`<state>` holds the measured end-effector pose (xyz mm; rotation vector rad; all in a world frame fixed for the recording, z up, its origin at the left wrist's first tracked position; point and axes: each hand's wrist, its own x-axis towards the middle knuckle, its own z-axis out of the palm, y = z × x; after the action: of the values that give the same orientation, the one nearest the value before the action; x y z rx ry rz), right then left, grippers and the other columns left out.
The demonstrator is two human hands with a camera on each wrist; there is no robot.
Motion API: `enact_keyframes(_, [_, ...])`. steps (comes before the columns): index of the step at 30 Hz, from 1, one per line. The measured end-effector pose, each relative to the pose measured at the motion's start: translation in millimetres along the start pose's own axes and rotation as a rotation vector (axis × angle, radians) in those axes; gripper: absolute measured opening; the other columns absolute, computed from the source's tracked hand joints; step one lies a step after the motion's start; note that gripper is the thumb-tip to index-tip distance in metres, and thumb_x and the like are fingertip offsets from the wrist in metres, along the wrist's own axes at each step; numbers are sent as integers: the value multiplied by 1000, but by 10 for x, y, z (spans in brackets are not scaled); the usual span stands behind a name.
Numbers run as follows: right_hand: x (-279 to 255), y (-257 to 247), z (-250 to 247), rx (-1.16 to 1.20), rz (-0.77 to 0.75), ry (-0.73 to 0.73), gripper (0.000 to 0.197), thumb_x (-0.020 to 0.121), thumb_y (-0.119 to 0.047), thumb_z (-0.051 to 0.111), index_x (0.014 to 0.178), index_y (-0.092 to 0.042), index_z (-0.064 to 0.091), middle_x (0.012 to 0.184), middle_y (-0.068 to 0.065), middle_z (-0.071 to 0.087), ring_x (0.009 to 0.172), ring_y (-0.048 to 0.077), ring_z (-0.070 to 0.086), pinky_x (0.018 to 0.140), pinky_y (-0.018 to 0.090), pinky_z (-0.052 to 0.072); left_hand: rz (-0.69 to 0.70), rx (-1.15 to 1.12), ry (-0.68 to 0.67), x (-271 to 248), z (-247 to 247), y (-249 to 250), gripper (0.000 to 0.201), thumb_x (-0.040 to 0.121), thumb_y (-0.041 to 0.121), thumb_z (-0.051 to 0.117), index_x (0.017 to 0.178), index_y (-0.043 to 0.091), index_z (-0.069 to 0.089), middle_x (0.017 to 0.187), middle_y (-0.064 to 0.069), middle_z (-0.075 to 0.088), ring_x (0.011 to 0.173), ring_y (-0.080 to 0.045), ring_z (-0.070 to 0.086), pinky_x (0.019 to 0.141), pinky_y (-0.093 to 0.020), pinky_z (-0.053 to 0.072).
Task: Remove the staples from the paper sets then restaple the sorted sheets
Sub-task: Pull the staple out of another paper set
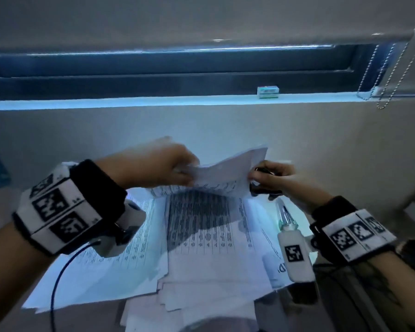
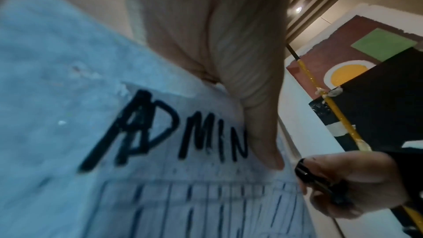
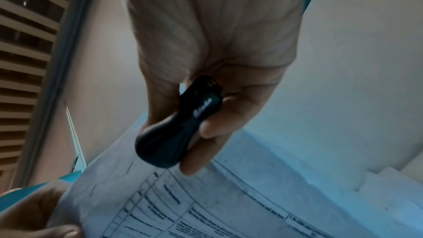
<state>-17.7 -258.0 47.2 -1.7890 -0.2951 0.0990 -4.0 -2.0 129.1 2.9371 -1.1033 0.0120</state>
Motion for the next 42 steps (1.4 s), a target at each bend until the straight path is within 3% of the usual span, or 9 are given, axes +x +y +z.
enact_keyframes(4, [-26,11,75,-3,26,-106,20,76,-30,72,83,-14,61,60,-9,63,61,3,64,50,11,37,-75,42,-231,51,148,253,22,90,33,56,111,28,59,109,4,63,97,-17,55,65,-25,29])
enact_keyframes(8, [-129,78,118,72,-43,-169,21,66,-11,70,83,0,66,63,-2,61,59,13,62,59,21,52,-118,-192,-520,51,413,435,37,99,32,36,64,22,41,69,7,49,65,-12,44,66,-28,36])
enact_keyframes(12, [-206,281,278,-170,-125,-150,14,73,-4,74,77,-17,68,82,-7,61,77,13,64,76,33,57,-249,-743,-729,-47,635,292,18,99,23,44,93,18,60,88,-1,65,72,-8,60,80,-30,53])
enact_keyframes(17, [-108,496,536,-198,-63,-9,11,82,-15,69,75,-21,63,91,13,54,90,33,60,84,48,51,-318,-904,-424,-6,879,162,18,92,5,52,108,7,60,107,-14,66,84,-17,63,72,-28,53])
enact_keyframes(20, [-66,571,592,-231,-105,61,9,86,-18,65,81,-10,65,90,9,49,88,25,55,82,34,47,-371,-1113,-242,-7,1057,223,11,91,8,56,98,9,64,94,-8,66,75,-15,62,55,-17,48])
enact_keyframes(25, [-261,527,517,-342,-110,392,16,94,-30,52,91,-15,58,85,1,58,90,23,60,76,39,51,-445,-1409,-63,-46,1249,283,19,86,7,59,104,2,65,97,-10,70,81,-18,65,68,-24,53])
enact_keyframes(31, [-503,442,715,-130,192,127,44,79,-32,69,105,-16,37,89,-8,53,79,5,59,70,11,46,-490,-1561,32,-58,1343,403,27,85,14,59,107,-3,63,96,-11,69,80,-17,63,73,-25,54])
enact_keyframes(34, [-544,421,842,-117,245,30,48,73,-12,74,101,-18,35,94,-7,54,95,16,61,85,28,48,-484,-1561,88,-87,1408,456,25,88,18,56,101,-2,65,87,-7,69,72,-14,64,65,-22,54])
enact_keyframes(42, [-608,266,989,-481,52,222,36,74,-29,74,89,-7,49,81,2,61,73,13,55,66,22,41,-438,-1528,218,-189,1487,577,20,91,19,53,77,13,67,64,7,66,57,-4,59,55,-15,48])
